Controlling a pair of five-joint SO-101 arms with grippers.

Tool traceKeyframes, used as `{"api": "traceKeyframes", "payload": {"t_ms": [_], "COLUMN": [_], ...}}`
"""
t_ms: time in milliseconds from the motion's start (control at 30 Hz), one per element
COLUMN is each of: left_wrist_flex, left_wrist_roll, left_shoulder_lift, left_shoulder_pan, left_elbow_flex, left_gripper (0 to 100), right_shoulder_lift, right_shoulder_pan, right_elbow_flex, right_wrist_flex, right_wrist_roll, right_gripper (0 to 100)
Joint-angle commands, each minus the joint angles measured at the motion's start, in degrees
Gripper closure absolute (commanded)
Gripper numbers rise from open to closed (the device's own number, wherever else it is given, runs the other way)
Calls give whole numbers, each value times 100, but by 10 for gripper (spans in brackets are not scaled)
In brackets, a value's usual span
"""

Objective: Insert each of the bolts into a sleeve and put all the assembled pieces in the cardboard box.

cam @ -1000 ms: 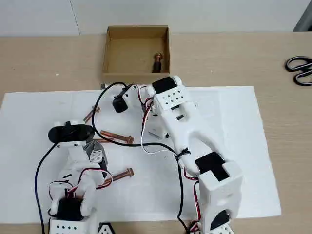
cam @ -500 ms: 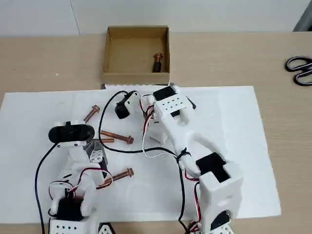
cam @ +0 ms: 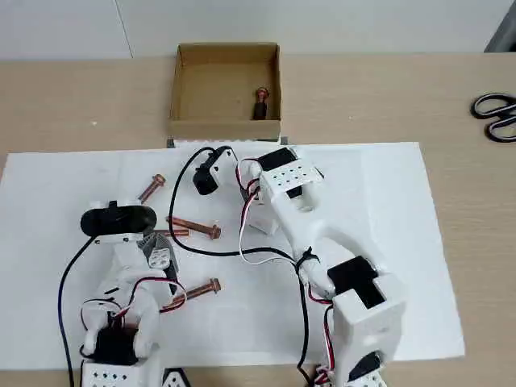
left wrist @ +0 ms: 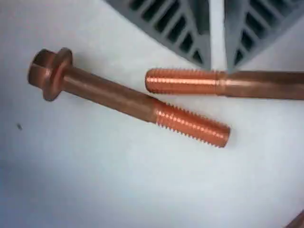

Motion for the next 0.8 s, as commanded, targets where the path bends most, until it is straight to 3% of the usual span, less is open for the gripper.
{"api": "traceKeyframes", "payload": {"t_ms": [0,233,433,767], "left_wrist_flex": [-167,-167,-167,-176], "left_wrist_roll": [-9,-9,-9,-9], "left_shoulder_lift": [-62,-62,-62,-62], "left_shoulder_pan": [-9,-9,-9,-9], "left_elbow_flex": [-31,-31,-31,-338], "left_gripper": [994,994,994,994], "right_shoulder_lift": [286,400,347,-66], "right_shoulder_pan": [-48,-66,-40,92], "right_elbow_flex": [44,44,-141,-2505], "right_wrist_flex": [-13,-119,57,2105], "right_wrist_roll": [-114,-105,-193,-1011], "right_gripper": [823,986,989,989]}}
